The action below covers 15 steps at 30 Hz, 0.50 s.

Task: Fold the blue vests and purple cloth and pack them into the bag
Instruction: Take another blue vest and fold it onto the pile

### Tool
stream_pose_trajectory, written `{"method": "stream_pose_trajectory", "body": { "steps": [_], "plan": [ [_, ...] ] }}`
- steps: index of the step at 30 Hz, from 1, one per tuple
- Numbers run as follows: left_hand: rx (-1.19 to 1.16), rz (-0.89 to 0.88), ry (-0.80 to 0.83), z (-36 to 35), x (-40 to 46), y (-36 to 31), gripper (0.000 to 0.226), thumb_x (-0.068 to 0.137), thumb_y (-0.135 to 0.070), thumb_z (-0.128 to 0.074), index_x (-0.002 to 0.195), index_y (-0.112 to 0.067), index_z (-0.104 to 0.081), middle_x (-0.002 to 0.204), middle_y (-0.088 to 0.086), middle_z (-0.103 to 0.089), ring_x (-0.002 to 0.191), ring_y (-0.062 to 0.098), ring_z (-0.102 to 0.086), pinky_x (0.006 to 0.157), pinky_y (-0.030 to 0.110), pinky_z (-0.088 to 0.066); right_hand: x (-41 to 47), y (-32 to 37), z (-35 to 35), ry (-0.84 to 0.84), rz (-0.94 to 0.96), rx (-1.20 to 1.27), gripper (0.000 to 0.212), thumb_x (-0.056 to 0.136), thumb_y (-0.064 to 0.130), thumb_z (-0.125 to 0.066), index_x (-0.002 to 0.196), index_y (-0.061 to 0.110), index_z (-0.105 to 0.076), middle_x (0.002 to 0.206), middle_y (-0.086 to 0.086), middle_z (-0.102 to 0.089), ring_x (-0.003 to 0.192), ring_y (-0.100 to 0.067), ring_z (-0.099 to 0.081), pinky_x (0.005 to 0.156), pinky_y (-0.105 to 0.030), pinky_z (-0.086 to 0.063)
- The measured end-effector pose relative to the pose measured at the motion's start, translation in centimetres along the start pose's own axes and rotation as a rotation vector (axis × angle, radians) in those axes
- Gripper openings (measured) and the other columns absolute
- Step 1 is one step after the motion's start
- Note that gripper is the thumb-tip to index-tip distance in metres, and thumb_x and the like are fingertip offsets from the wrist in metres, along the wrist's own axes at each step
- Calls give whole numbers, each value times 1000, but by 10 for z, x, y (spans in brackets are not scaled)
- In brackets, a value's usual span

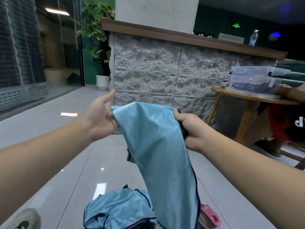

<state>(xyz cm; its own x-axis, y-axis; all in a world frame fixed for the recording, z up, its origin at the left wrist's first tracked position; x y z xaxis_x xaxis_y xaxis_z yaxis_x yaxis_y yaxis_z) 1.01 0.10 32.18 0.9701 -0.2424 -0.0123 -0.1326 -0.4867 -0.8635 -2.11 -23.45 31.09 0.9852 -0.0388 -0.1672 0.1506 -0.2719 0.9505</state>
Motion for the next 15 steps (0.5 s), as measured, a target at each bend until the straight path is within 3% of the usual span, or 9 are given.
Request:
{"method": "stream_pose_trajectory", "body": {
  "steps": [1,2,4,7,9,10,13,15],
  "plan": [
    [26,38,21,-3,-2,11,43,103,-43,-52,126,-8,-60,91,16,-79,78,23,-78,66,34,-62,1,0,2,-21,2,11,40,108,31,-56,128,-2,-68,125,-20,-73,98,-33,-73,83,-43,-62],
    [86,83,50,-1,-1,23,48,98,-40,-61,137,-13,-59,104,14,-78,83,24,-78,70,35,-62,2,-1,3,-36,0,18,41,108,31,-56,128,-2,-68,127,-20,-72,101,-34,-72,84,-44,-61],
    [164,139,115,1,6,44,81,89,-17,-72,157,-42,-36,138,6,-67,104,28,-75,72,40,-63,3,-3,5,-50,-10,26,43,107,32,-57,128,-4,-67,128,-22,-71,106,-36,-72,90,-48,-60],
    [175,133,90,-1,10,52,102,95,11,-57,154,-63,-19,143,5,-64,112,34,-72,73,42,-64,6,-4,7,-89,-43,-11,38,107,27,-57,126,-4,-68,124,-20,-73,102,-35,-71,96,-49,-58],
    [203,72,58,-7,13,46,92,96,14,-52,153,-57,-32,166,11,-32,117,34,-69,87,49,-62,9,-5,12,-121,-102,-69,30,107,16,-56,128,0,-69,123,-17,-74,99,-30,-69,95,-47,-57],
    [219,49,32,-9,13,44,81,97,13,-49,152,-46,-43,164,17,-32,111,32,-71,88,49,-62,9,-7,14,-122,-139,-105,28,105,10,-57,128,2,-71,122,-15,-74,97,-29,-69,94,-46,-56],
    [302,44,-69,-10,14,36,42,100,10,-47,127,-12,-70,125,24,-69,82,31,-77,70,40,-66,8,-7,18,-118,-208,-197,20,98,3,-65,113,5,-78,102,-10,-77,81,-25,-70,83,-43,-59],
    [360,78,-83,-7,16,33,34,101,10,-47,121,-2,-72,108,21,-77,84,30,-78,70,38,-66,6,-3,16,-110,-187,-239,5,96,14,-74,97,9,-75,77,-7,-73,59,-23,-68,56,-39,-61]
  ]
}}
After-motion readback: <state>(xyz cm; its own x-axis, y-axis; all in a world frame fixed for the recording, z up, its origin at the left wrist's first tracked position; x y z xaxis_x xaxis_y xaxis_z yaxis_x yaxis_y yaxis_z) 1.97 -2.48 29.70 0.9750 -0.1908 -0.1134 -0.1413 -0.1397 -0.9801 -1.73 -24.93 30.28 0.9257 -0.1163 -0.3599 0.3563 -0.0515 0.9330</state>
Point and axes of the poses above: each hand's wrist, its own x-axis towards the middle knuckle, its own z-axis out of the back of the hand, y = z × x, the point moved 4 cm from there along x, towards the middle knuckle
